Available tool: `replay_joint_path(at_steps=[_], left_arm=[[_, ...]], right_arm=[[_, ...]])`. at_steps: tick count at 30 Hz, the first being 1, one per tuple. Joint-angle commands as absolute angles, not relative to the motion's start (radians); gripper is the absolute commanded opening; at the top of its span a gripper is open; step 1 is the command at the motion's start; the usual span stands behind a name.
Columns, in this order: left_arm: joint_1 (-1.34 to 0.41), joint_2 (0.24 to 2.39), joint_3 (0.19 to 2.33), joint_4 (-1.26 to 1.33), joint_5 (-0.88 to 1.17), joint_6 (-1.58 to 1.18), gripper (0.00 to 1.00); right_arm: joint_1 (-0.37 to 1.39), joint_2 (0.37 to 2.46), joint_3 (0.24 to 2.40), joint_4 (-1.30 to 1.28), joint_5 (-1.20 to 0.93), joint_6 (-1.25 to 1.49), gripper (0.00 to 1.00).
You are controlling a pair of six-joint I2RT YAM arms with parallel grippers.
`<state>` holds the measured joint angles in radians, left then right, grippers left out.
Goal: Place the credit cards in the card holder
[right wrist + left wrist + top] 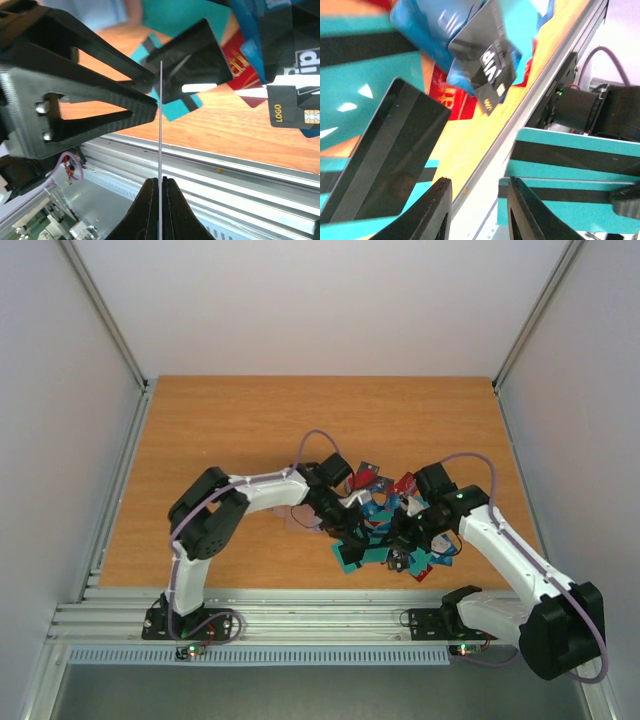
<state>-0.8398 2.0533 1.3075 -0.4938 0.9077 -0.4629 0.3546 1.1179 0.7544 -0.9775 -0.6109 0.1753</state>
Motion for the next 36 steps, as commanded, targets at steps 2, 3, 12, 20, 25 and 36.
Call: replay_joint_path(at_steps=[2,3,12,20,25,36], left_arm=[[-0.82,1.841,1.443,-0.702,0.648,-0.406,0.35],[-0.82,1.809,1.468,-0.733,0.607,-0.398,0.36],[-0.799,1.503,1.517,-0.741,0.311,-0.502,0.55],[-0.653,1.349,1.339,-0.298,0.553,-0.786,0.62],[-0.608,1.366,1.252,0.084,0.647,-1.074,0.61],[-0.599,1.487,1.254,0.528,0.713,-1.39,0.55]], right_arm=[[0.361,1.055,0.884,-1.085,-0.545,0.157,0.01],[0.36,1.043,0.907,-1.079,-0.538,0.168,0.01],[0.359,0.956,1.094,-0.894,-0.447,0.29,0.01],[0.359,0.937,1.188,-0.654,-0.405,0.433,0.01],[0.359,0.955,1.251,-0.584,-0.371,0.506,0.01],[0.359,1.01,1.282,-0.42,-0.414,0.617,0.01]])
